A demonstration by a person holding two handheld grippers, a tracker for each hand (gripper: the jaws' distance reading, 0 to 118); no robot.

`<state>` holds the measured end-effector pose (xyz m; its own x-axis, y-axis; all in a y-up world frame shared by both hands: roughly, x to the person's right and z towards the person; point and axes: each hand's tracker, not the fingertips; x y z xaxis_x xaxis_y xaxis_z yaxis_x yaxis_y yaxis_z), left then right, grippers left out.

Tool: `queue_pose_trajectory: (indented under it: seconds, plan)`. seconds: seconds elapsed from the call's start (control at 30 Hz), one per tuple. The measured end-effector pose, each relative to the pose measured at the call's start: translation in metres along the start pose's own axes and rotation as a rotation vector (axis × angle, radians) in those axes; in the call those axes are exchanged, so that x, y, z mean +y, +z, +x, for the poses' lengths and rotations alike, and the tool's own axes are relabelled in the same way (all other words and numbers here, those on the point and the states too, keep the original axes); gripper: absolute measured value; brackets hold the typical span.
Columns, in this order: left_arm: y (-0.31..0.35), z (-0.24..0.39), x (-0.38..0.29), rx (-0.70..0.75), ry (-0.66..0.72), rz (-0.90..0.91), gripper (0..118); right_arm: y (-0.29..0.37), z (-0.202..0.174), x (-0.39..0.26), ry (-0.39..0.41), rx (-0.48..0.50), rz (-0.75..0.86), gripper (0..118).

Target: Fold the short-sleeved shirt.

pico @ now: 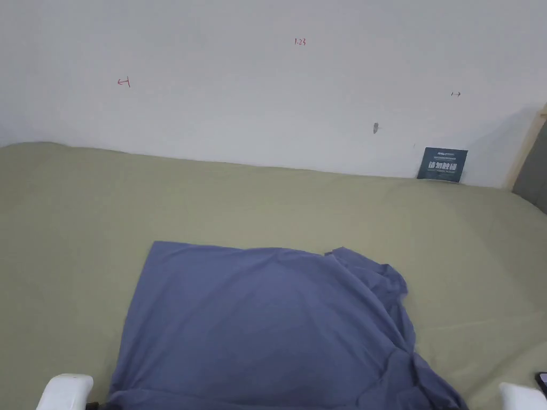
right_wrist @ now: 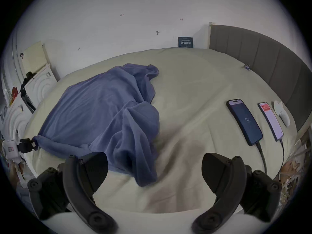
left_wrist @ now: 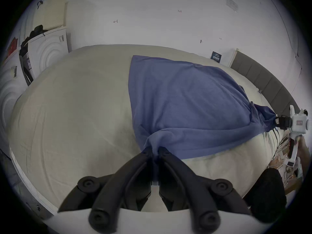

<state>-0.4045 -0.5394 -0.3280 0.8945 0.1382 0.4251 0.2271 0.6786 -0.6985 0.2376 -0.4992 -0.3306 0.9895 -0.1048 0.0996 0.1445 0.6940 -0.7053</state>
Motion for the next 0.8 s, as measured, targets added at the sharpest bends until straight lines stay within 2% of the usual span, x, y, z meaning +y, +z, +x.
queue_pose_trajectory:
  seconds: [0.03,0.07,0.1,0.13,0.17,0.3,0.43,0.7,0.8]
  plan:
    - [0.000,0.001,0.000,0.000,0.006,-0.002,8,-0.003,-0.001,-0.001,0.013,-0.008,0.000,102]
    - [0.001,0.001,-0.001,0.000,0.009,-0.002,8,-0.008,0.000,-0.003,0.023,-0.006,-0.001,71]
    - [0.000,0.001,-0.002,0.001,0.011,0.000,8,-0.008,0.000,-0.004,0.036,-0.005,-0.001,33]
    - [0.001,0.002,-0.002,0.000,0.011,0.004,8,-0.007,0.001,-0.005,0.048,-0.004,0.000,7]
    - [0.003,0.002,-0.001,0.007,0.002,0.008,8,-0.007,0.001,-0.006,0.049,0.002,-0.002,7]
    - [0.009,0.005,-0.002,0.009,0.004,0.041,7,0.011,-0.001,-0.007,-0.035,0.038,0.106,7]
    - [0.017,0.007,0.000,-0.017,0.047,0.102,7,0.028,-0.002,0.004,-0.056,0.033,0.184,6]
    - [0.024,-0.001,0.053,-0.014,0.058,0.216,7,0.038,-0.021,0.062,-0.044,0.048,0.287,7]
    - [0.014,-0.015,0.092,0.007,0.034,0.219,7,0.019,-0.030,0.097,-0.001,0.031,0.297,7]
